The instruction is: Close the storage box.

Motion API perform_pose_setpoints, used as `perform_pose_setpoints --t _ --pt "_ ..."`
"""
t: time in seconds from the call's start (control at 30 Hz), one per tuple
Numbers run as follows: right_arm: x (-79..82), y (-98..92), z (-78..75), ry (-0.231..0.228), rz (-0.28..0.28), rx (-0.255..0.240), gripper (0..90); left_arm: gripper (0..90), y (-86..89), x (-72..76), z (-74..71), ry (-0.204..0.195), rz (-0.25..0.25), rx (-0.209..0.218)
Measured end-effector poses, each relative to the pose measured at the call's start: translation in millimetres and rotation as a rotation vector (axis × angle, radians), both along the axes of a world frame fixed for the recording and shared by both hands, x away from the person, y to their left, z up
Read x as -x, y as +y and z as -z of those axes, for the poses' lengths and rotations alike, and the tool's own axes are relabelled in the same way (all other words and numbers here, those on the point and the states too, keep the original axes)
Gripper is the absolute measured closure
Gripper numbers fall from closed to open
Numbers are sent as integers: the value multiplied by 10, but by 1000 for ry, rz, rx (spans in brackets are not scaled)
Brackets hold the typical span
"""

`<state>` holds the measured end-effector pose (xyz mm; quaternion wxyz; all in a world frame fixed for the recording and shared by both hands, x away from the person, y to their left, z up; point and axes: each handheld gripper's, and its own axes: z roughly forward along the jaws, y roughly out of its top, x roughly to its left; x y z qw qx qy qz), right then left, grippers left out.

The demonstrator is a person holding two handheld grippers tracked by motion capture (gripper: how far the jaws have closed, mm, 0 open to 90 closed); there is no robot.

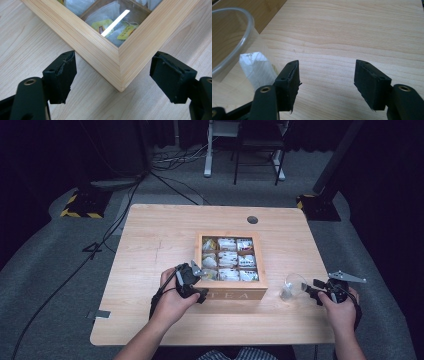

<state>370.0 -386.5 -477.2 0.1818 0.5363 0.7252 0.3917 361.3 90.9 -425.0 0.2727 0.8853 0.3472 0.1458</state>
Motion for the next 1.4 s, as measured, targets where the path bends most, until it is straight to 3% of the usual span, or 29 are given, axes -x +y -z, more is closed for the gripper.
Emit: perform_pose_setpoints --t 0.3,0.4,0.53,0.67,0.83,0.97,1.0,1.07,1.23,1.4 --pt "-38 29 -2 1 -14 -6 376 224 21 20 29 -7 3 12" --pt "-56 41 0 -1 -21 -7 374 225 63 31 14 -14 14 41" --pt "-86 33 0 -3 -23 -10 370 231 190 90 -61 -53 7 95" --pt "-138 29 2 -16 -31 -6 352 228 366 144 -85 -86 -26 111" --pt "-232 39 51 -49 -66 37 338 222 637 180 -89 -109 -73 134" --pt "-294 64 69 -65 -79 26 319 213 856 191 -106 -125 -110 166" --pt "-304 67 74 -67 -82 28 314 210 929 191 -102 -131 -122 157" --pt "-322 79 87 -64 -86 28 302 173 1040 181 -83 -113 -119 151" --pt "-342 81 124 -63 -93 49 268 164 1259 103 37 -82 -198 166" --pt "-347 66 147 -57 -87 67 255 162 1404 23 230 -57 -237 167"
